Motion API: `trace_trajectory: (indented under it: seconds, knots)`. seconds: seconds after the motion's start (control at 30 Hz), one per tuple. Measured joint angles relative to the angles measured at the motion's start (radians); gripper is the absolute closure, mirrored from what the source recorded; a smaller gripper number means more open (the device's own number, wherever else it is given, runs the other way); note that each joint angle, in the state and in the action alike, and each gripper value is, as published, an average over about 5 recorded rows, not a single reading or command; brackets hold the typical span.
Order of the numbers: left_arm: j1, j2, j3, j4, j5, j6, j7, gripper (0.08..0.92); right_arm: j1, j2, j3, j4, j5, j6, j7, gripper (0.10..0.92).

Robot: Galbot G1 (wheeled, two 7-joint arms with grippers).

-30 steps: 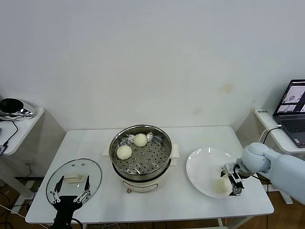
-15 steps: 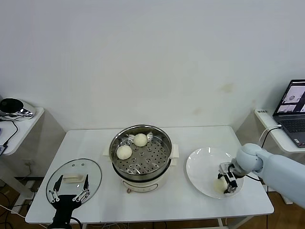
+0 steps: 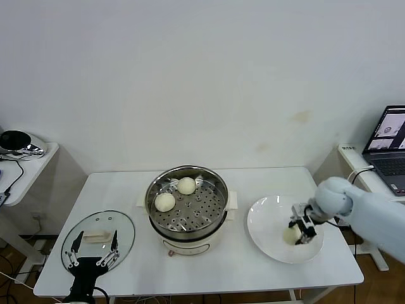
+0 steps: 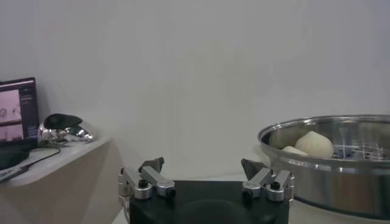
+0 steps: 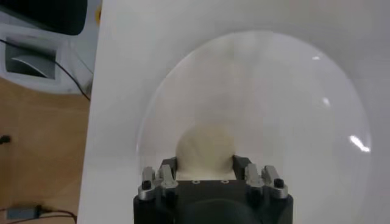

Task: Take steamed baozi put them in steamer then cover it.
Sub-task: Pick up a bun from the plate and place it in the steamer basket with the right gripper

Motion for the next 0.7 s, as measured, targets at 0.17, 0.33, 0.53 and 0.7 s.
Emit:
trace_trajectory:
  seconds: [0.17, 0.33, 0.53, 0.7]
  knots:
    - [-0.005, 0.006, -0.002, 0.005, -0.005, 0.000, 0.000, 0.177, 0.159, 0.044, -0.057, -0.014, 0.063, 0.001, -0.004, 0.454]
    - [-0.012, 0.009, -0.007, 0.004, -0.013, 0.000, 0.001, 0.177, 0.307, 0.119, -0.116, -0.032, 0.130, 0.007, 0.001, 0.456]
    - [-0.020, 0.006, -0.007, 0.010, -0.015, 0.001, 0.001, 0.177, 0.436, 0.246, -0.181, -0.049, 0.208, 0.033, 0.018, 0.449]
    - [-0.029, 0.004, -0.010, 0.017, -0.017, 0.002, 0.000, 0.177, 0.488, 0.367, -0.236, -0.065, 0.240, 0.085, 0.037, 0.448]
